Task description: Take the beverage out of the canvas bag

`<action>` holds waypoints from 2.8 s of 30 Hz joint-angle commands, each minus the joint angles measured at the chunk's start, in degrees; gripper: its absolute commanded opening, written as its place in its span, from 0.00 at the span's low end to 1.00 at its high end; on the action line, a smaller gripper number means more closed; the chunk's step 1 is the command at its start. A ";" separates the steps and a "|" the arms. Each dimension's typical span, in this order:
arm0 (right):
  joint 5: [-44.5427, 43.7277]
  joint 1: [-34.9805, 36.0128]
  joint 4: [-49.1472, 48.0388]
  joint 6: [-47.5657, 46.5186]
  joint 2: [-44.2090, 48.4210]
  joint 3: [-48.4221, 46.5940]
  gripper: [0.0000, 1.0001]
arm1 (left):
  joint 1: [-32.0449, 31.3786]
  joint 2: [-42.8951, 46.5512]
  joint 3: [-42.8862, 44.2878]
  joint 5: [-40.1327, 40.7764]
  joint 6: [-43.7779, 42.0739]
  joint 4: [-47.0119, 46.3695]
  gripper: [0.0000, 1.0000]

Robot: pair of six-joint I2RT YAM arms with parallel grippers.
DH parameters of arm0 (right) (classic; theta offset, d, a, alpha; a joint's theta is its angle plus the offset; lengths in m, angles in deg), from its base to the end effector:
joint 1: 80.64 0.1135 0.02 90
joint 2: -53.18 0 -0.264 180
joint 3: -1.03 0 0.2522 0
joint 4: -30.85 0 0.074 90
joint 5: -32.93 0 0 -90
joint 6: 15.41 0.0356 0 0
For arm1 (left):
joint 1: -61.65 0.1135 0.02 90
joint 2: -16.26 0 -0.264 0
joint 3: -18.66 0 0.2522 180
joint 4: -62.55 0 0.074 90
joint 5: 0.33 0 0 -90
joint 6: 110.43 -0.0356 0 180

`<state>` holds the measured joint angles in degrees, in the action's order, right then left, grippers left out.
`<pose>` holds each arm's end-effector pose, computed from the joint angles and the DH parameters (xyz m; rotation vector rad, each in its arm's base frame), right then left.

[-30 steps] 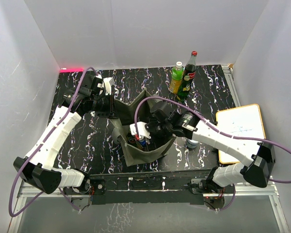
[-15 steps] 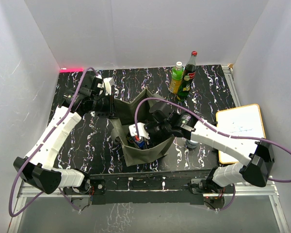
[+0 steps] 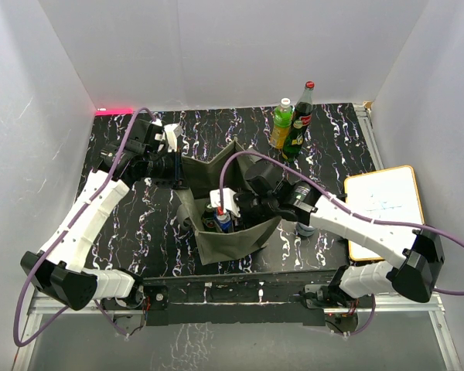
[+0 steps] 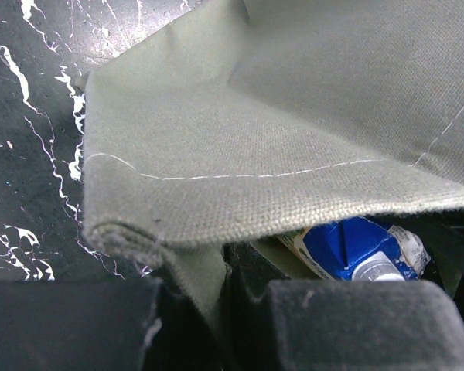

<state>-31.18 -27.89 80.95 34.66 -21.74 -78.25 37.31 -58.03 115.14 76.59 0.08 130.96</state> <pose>0.1552 0.2297 0.3116 -1.8501 1.4622 0.6429 0.2310 -0.1134 0.3844 0.1942 2.4394 -0.6337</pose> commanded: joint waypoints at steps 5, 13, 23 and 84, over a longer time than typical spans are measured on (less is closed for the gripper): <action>-1.42 -0.68 -13.02 13.17 4.46 -3.65 0.23 | 0.27 1.72 1.61 1.68 -1.08 -1.58 0.00; -7.00 -0.65 -18.57 20.99 9.44 -2.39 0.11 | 0.26 0.66 3.42 2.96 -0.79 -0.81 0.00; -19.11 -0.63 -23.62 37.18 10.10 -7.01 0.08 | 0.26 3.39 0.02 3.39 0.25 -4.59 0.01; -61.37 -18.19 -32.90 34.81 14.04 -4.80 0.08 | 0.26 -0.44 2.06 4.35 1.39 -1.99 0.01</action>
<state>-97.47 -35.61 70.41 63.80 -9.59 -80.48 37.44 -58.29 115.01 81.93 1.70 128.01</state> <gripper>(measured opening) 0.612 0.061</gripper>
